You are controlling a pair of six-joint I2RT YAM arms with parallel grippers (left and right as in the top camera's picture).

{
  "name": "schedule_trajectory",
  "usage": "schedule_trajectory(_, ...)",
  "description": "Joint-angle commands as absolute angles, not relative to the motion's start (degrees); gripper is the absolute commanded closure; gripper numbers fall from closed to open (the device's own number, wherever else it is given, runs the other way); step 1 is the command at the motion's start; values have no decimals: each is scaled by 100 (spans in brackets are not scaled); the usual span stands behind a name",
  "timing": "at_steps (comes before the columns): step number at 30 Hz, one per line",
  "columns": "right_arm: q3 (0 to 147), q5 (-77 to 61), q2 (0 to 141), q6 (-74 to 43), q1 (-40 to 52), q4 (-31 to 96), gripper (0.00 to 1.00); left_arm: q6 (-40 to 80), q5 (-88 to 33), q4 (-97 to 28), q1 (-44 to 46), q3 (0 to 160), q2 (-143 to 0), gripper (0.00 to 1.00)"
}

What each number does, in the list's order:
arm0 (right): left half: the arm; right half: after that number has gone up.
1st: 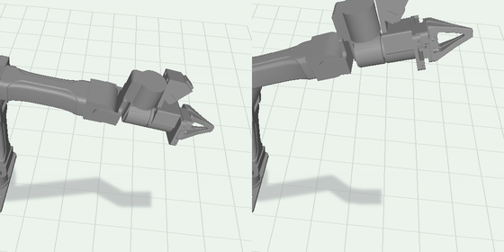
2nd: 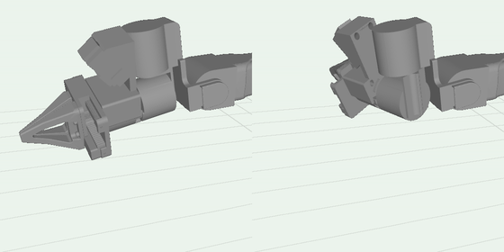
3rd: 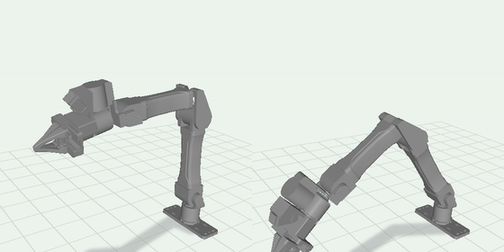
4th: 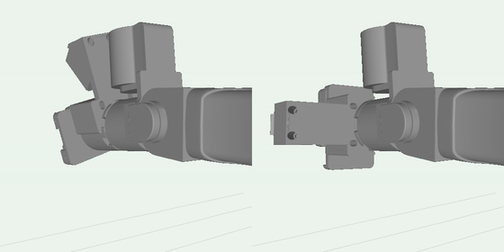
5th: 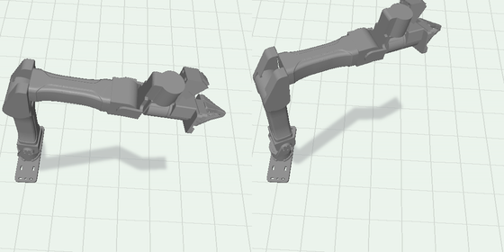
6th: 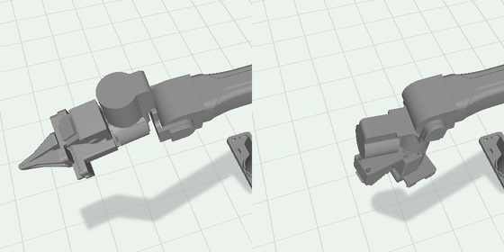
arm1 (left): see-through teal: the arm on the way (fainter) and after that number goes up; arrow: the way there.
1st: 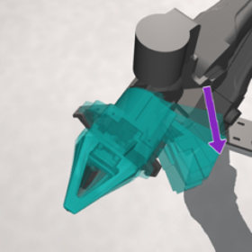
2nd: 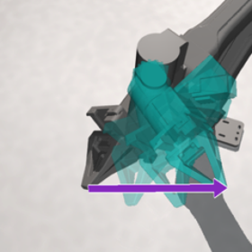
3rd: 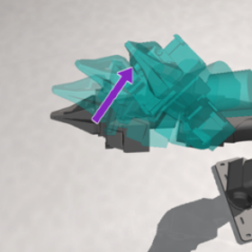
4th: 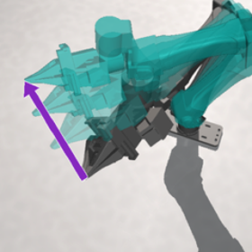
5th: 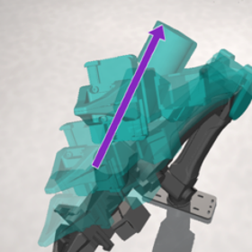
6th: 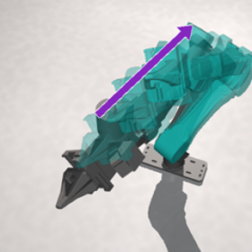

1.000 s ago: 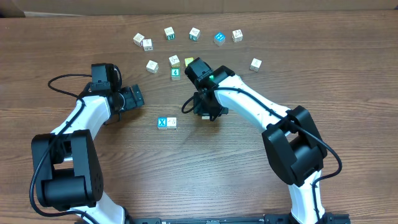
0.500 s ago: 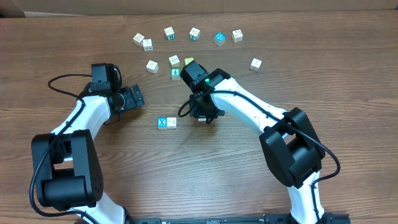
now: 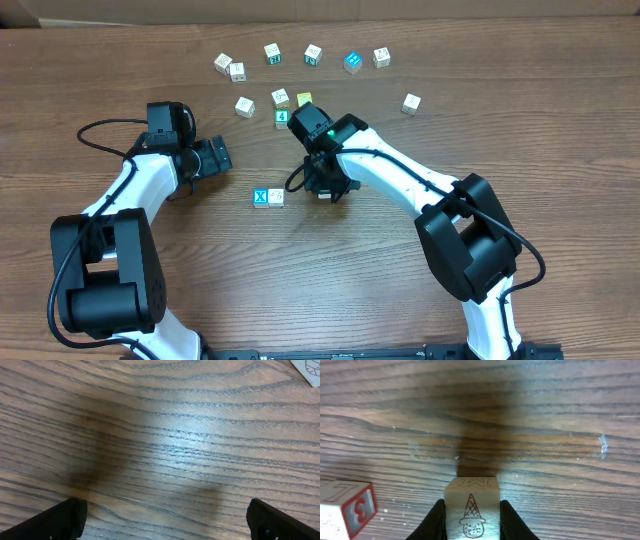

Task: Form a horizontal line
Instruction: 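Lower the ice-cream block to the right of the row, then open the right gripper and lift it away from the block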

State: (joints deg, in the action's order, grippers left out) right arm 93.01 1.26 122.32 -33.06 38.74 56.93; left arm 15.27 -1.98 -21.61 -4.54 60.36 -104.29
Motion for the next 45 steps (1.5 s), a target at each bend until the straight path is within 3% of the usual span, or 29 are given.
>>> schedule_trajectory(1, 9118, 117, 12154, -3369, 3889, 5561, 78, 1586, -242, -2163, -449, 6012, -10501, 1)
schedule_trajectory(7, 9011, 34, 12154, -3367, 3889, 5428, 77, 1584, -239, -2163, -449, 6014, -10501, 0)
schedule_trajectory(26, 9011, 154, 12154, -3367, 3889, 5256, 41, 1586, -242, -2163, -449, 6012, -10501, 1)
schedule_trajectory(45, 9011, 1352, 12154, -3605, 3881, 4552, 37, 1586, -242, -2163, -447, 6014, -10501, 1)
